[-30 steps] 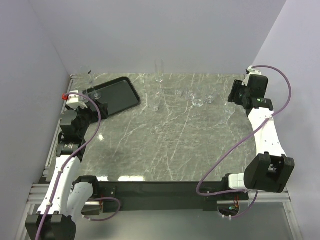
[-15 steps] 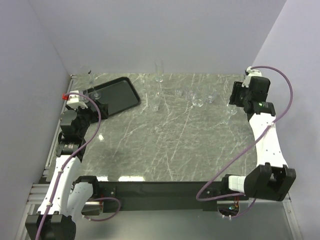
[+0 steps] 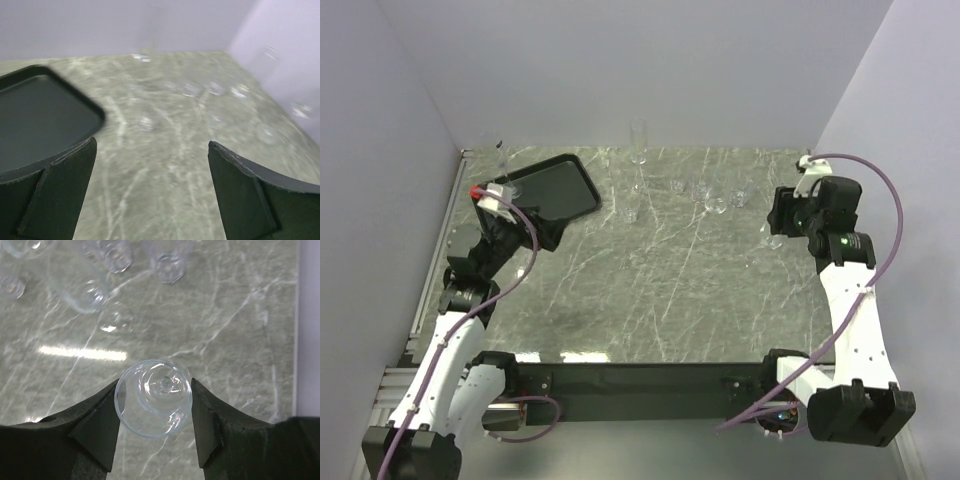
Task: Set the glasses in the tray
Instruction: Grab a glass with a robot arm, then pass the glass from one robot arm to another
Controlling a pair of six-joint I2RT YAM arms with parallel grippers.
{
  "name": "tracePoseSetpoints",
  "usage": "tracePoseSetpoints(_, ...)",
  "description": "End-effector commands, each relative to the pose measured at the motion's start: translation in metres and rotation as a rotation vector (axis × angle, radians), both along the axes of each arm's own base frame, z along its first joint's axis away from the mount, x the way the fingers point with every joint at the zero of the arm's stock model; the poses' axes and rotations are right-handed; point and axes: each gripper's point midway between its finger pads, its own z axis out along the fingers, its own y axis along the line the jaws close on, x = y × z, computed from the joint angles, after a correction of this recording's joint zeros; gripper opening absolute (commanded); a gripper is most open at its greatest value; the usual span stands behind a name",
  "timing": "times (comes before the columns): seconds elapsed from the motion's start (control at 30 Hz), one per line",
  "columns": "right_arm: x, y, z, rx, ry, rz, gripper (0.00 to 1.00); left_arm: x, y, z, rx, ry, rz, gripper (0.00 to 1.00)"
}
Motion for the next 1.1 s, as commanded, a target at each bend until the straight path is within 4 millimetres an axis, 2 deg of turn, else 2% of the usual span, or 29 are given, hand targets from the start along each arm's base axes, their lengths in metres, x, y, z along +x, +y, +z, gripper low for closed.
tracePoseSetpoints(0.0,-0.014,0.027,0.018,0.011,-0.068,0.112,0.4,-0.028,-0.04,0.022,0.013,-0.144,-0.22,1.0)
tracePoseSetpoints(0.13,-0.03,0.051,0.014,0.042,-0.047,0.191,0.4,-0.043,-0.064,0.02,0.025,-0.173,-0.313,0.99)
tracePoseSetpoints(0.2,-0.038,0.072,0.011,0.065,-0.035,0.261,0.4,-0.052,-0.079,0.017,0.026,-0.174,-0.371,0.99)
tracePoseSetpoints(0.3,-0.046,0.092,0.01,0.098,-0.03,0.336,0.4,-0.063,-0.1,0.011,0.024,-0.16,-0.43,0.99)
tracePoseSetpoints(0.37,-0.049,0.101,0.007,0.105,-0.012,0.371,0.4,-0.063,-0.107,0.008,0.022,-0.146,-0.425,0.99)
tracePoseSetpoints(0.43,-0.052,0.113,0.009,0.113,-0.007,0.418,0.4,-0.073,-0.122,0.006,0.017,-0.139,-0.46,1.0)
tracePoseSetpoints(0.47,-0.052,0.118,0.009,0.121,0.002,0.434,0.4,-0.069,-0.123,0.006,0.013,-0.136,-0.426,0.99)
tracePoseSetpoints(0.53,-0.055,0.132,0.013,0.127,-0.001,0.483,0.4,-0.08,-0.139,0.008,0.006,-0.151,-0.455,1.0)
tracePoseSetpoints(0.57,-0.055,0.137,0.014,0.13,0.002,0.496,0.4,-0.076,-0.139,0.008,0.0,-0.154,-0.414,1.0)
tracePoseSetpoints(0.6,-0.055,0.141,0.017,0.131,-0.003,0.508,0.4,-0.086,-0.149,0.006,-0.002,-0.159,-0.443,1.0)
tracePoseSetpoints(0.63,-0.054,0.146,0.019,0.135,-0.007,0.52,0.4,-0.087,-0.153,0.01,-0.011,-0.18,-0.437,1.0)
tracePoseSetpoints(0.8,-0.055,0.179,0.023,0.131,-0.003,0.61,0.4,-0.099,-0.187,0.002,0.001,-0.207,-0.431,0.99)
tracePoseSetpoints(0.83,-0.053,0.183,0.025,0.13,-0.008,0.616,0.4,-0.1,-0.198,-0.009,0.022,-0.193,-0.451,0.99)
tracePoseSetpoints(0.87,-0.051,0.188,0.022,0.131,0.003,0.621,0.4,-0.097,-0.201,-0.006,0.014,-0.202,-0.427,0.99)
tracePoseSetpoints(0.9,-0.054,0.196,0.026,0.133,-0.001,0.648,0.4,-0.101,-0.21,-0.009,0.026,-0.206,-0.443,1.0)
tracePoseSetpoints(0.93,-0.052,0.2,0.028,0.137,-0.005,0.654,0.4,-0.098,-0.213,-0.011,0.032,-0.207,-0.424,0.99)
tracePoseSetpoints(0.97,-0.051,0.205,0.026,0.142,0.004,0.66,0.4,-0.096,-0.22,-0.021,0.055,-0.193,-0.418,0.99)
tracePoseSetpoints(1.0,-0.052,0.212,0.03,0.146,-0.001,0.677,0.4,-0.098,-0.225,-0.017,0.05,-0.217,-0.42,0.99)
tracePoseSetpoints(1.07,-0.05,0.219,0.03,0.149,0.004,0.69,0.4,-0.09,-0.231,-0.025,0.07,-0.211,-0.385,0.99)
